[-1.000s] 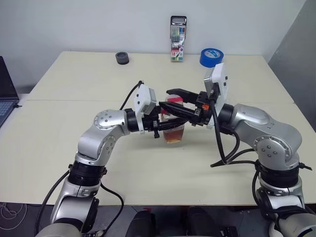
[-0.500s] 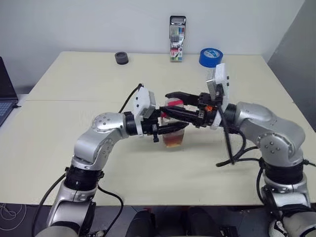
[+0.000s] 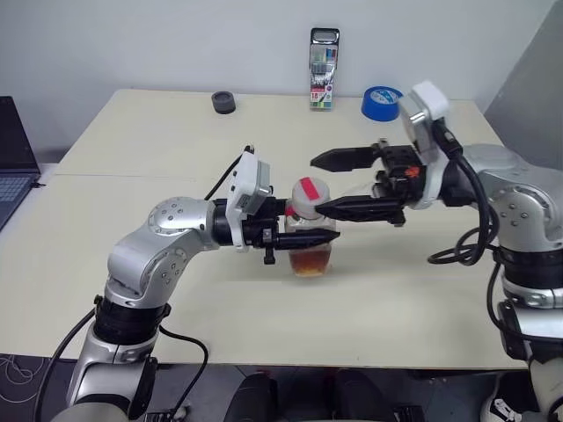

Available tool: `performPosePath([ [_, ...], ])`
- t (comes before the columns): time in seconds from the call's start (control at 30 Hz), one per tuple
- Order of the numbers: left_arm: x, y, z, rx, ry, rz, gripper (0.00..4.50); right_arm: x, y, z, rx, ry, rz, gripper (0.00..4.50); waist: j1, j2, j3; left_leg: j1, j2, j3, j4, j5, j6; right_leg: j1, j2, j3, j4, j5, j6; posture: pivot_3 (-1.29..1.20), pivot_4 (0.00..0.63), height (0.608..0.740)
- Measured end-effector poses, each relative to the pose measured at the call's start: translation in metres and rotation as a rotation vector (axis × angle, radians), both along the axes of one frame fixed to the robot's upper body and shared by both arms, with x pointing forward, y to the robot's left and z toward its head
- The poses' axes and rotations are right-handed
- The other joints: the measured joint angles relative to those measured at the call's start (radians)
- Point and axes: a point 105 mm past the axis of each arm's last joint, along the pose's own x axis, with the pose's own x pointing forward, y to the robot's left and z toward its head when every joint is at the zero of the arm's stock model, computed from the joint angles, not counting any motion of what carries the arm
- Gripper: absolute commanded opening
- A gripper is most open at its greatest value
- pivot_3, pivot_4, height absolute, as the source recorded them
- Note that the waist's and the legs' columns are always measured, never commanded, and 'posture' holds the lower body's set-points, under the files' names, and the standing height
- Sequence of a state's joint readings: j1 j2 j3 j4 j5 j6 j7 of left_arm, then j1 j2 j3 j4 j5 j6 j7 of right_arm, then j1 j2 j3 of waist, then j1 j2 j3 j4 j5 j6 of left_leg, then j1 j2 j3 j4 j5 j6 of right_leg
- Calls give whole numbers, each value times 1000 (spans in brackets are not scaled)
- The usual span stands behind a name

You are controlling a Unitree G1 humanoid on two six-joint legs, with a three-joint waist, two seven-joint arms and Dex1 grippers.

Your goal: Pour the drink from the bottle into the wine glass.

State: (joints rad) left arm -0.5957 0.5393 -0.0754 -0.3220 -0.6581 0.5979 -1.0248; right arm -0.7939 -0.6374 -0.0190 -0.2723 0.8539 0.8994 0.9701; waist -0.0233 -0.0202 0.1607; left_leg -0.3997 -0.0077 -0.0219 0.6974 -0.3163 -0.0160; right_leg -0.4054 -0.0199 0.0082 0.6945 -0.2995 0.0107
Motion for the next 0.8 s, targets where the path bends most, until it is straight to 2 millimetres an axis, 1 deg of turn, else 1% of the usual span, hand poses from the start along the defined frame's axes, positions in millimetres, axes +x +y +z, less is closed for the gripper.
performPosePath([
  [0.1,6,1,-2,-9,2,31,1788,-4,-2,-2,16,-16,-88,4457,-6,0,0,0,0,0,0,1,-1,-1,0,1,1,0,0,0,150,740],
  [0.23,12,3,-5,-10,1,52,1788,-13,7,-2,60,-49,-152,4457,-7,0,0,0,0,0,0,1,-1,-1,1,1,2,0,0,0,150,740],
  [0.4,17,3,-7,-10,7,63,1788,-16,18,1,105,-66,-193,4457,-6,0,0,0,0,0,0,1,-2,-1,1,1,2,0,0,0,150,740],
  [0.6,18,-1,-7,-9,2,56,1788,-11,33,-3,121,-63,-214,4457,-6,0,0,0,0,0,0,1,-2,-1,1,1,2,0,0,0,150,740],
  [0.8,18,-2,-7,-9,3,55,1788,-1,31,-4,125,-68,-251,4457,-6,0,0,1,0,0,0,1,-2,-1,1,1,2,0,0,0,150,740],
])
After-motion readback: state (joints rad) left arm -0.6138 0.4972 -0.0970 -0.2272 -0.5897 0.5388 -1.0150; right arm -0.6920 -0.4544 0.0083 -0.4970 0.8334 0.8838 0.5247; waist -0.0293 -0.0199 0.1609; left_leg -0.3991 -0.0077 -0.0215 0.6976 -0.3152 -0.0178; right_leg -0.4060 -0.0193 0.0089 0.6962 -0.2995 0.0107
